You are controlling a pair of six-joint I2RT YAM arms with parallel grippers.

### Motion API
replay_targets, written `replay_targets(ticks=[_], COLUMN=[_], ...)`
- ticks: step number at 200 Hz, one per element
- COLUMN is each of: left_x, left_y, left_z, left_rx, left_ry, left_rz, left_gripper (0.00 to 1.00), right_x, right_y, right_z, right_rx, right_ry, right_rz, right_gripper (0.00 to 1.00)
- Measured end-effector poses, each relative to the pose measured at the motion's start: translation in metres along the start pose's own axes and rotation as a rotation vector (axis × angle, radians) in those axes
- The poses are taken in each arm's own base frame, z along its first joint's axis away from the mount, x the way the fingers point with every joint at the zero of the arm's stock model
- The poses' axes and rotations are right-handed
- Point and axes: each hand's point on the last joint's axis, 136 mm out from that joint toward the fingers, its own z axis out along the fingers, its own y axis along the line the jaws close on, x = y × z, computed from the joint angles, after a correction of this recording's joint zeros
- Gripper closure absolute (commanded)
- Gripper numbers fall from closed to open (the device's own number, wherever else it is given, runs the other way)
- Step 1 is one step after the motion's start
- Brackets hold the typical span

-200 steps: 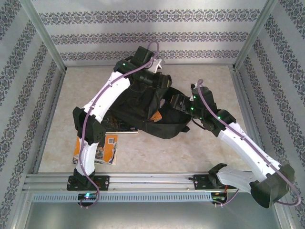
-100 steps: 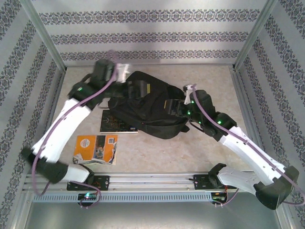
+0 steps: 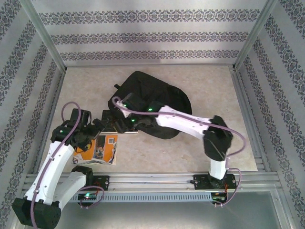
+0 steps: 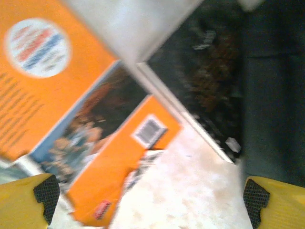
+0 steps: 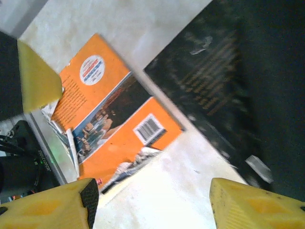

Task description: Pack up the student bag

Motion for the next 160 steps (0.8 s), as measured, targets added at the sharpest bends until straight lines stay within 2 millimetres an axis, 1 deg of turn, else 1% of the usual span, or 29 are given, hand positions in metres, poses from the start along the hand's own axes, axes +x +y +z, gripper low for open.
replay_targets(ticks=[17,30,48,63,77,86,103,118,140,160], left_x=[0.010,0.018,0.020,0.025,0.032,0.036,0.045,0.048,0.053,0.063], left_y=[0.033,0.052,0.058,0.066,0.074,0.078,0.078,0.075,0.066,0.057], left_z=[0.004,0.009,0.020,0.036,0.050,0.060,0.079,0.087,0.094,0.098], left_rx=[-0.052,-0.087,-0.098,-0.121,-0.147,-0.162,-0.179,-0.214,-0.249,-0.266], left_ry=[-0.018,-0.018,-0.020,-0.006,0.024,0.046,0.104,0.151,0.204,0.245], left_rz=[-0.071,-0.105,-0.125,-0.138,-0.140,-0.140,-0.119,-0.096,-0.031,0.058], left_gripper=[0.04,0.08,0.13,0.18,0.20,0.21,0.22,0.22,0.22,0.23], right_x=[0.004,0.004,0.006,0.008,0.011,0.015,0.022,0.034,0.047,0.045], right_y=[0.009,0.011,0.012,0.011,0.007,0.004,-0.006,-0.019,-0.046,-0.063], right_z=[0.029,0.048,0.067,0.080,0.089,0.090,0.089,0.084,0.064,0.040], right_rx=[-0.027,-0.040,-0.052,-0.060,-0.051,-0.039,-0.012,0.022,0.082,0.120], right_ry=[0.063,0.095,0.131,0.159,0.177,0.190,0.198,0.212,0.217,0.181], right_rz=[-0.017,-0.024,-0.018,-0.012,-0.002,0.009,0.036,0.069,0.127,0.166], right_gripper=[0.40,0.44,0.51,0.56,0.61,0.64,0.67,0.68,0.68,0.68])
